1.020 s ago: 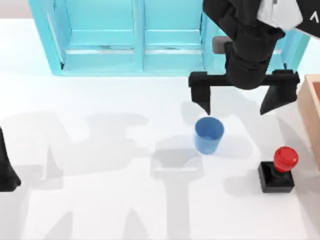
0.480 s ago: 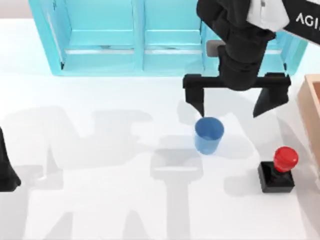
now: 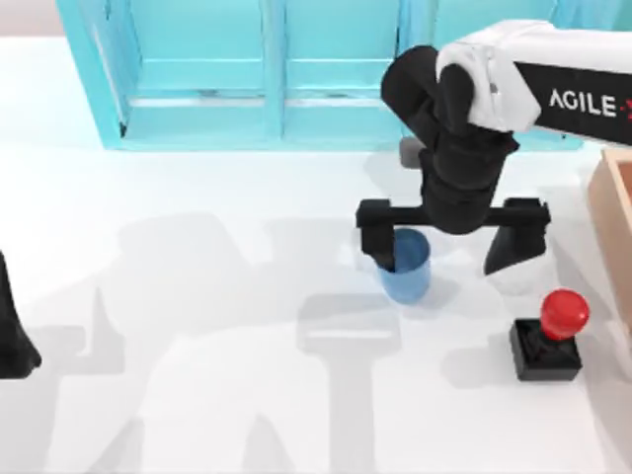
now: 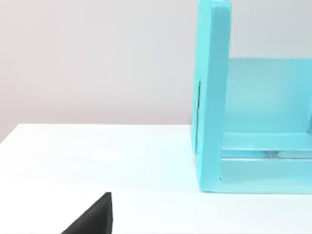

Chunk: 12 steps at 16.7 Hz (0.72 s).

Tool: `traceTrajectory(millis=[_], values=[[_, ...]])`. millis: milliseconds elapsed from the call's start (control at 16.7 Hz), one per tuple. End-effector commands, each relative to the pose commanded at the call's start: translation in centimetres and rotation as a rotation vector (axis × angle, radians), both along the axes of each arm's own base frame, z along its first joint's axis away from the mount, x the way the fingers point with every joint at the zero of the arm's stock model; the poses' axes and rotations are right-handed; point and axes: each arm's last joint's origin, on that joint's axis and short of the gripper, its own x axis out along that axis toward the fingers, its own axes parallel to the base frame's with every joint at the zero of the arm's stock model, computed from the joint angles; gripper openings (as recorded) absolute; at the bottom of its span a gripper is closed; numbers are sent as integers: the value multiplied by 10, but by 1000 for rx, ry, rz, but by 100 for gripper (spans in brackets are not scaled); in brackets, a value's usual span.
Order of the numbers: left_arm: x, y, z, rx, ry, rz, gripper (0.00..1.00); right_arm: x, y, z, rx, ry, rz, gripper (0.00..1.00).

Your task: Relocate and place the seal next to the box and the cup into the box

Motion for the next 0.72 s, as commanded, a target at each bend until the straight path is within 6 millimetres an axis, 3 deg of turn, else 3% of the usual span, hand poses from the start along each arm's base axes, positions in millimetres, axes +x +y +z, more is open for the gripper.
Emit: traceTrajectory(millis=[240,720], values=[[0,0,0,0,0,0,100,0,0,-2,-1,1,0,100],[0,0,0,0,0,0,100,0,0,-2,-1,1,0,40]])
